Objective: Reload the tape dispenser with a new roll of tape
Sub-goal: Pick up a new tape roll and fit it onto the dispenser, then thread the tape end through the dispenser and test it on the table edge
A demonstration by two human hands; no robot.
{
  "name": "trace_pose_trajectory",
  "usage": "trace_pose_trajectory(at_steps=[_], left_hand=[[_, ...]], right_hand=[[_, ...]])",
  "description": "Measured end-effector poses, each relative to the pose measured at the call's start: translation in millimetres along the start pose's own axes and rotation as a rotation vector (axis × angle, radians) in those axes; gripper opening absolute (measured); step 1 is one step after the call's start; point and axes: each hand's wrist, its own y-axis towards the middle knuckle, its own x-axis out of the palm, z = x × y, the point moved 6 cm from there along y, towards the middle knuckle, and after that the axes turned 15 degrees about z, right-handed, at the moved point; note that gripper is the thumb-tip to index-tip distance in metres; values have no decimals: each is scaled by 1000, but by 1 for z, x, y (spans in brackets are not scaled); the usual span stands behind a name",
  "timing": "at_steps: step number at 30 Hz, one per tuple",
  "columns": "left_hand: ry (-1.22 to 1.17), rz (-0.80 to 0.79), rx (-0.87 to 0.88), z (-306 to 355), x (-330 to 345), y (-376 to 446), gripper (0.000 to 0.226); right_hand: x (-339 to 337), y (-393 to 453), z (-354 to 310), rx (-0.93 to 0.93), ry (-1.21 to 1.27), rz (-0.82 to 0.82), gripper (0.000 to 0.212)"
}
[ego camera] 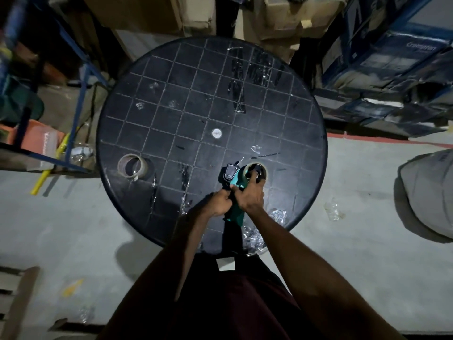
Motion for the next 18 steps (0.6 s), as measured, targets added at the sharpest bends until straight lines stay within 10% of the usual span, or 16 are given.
trace_pose_trajectory(at_steps=[11,18], left_hand=[[-195,282,-91,-21,-40,-4,23],[-222,470,66,29,-78,-5,29]], right_hand=[[20,-9,26,36,14,-100,117],[-35,-15,31,-149,-11,40,69]])
